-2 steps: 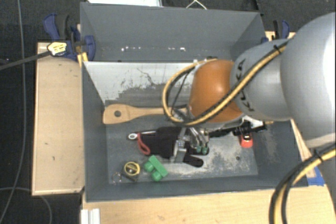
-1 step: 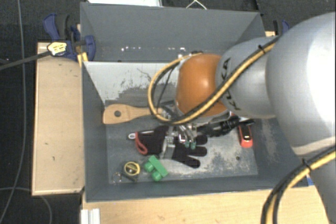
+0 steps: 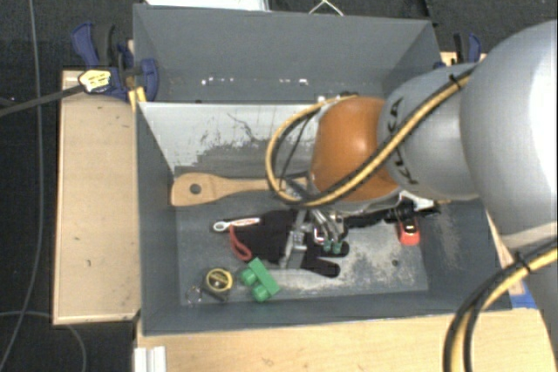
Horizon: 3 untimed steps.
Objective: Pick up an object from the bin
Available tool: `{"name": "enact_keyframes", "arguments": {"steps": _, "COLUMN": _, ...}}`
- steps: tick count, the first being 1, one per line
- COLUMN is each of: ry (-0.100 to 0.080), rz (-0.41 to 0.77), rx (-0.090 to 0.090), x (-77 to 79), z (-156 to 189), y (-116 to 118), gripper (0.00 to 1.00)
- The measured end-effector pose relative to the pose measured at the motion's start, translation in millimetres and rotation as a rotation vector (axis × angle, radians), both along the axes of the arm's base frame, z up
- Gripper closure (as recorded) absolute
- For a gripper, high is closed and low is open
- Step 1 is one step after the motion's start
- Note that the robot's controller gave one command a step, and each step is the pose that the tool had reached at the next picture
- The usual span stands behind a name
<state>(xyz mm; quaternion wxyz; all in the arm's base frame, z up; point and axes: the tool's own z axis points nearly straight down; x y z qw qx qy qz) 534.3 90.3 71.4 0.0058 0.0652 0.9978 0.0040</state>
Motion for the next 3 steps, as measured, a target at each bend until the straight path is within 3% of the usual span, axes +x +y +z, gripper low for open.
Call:
{"name": "enact_keyframes", "arguments": {"steps": 1, "ry": -0.001, "rz": 0.025, "rx": 0.002, "x": 7.3, "z": 1.9, "y": 21.3, "gripper": 1.00}}
{"name": "enact_keyframes", "arguments": {"steps": 3, "ry": -0.002, "rz": 0.022, "rx": 0.003, "x": 7.1, "z": 4.4, "y": 21.2, "gripper": 1.00}}
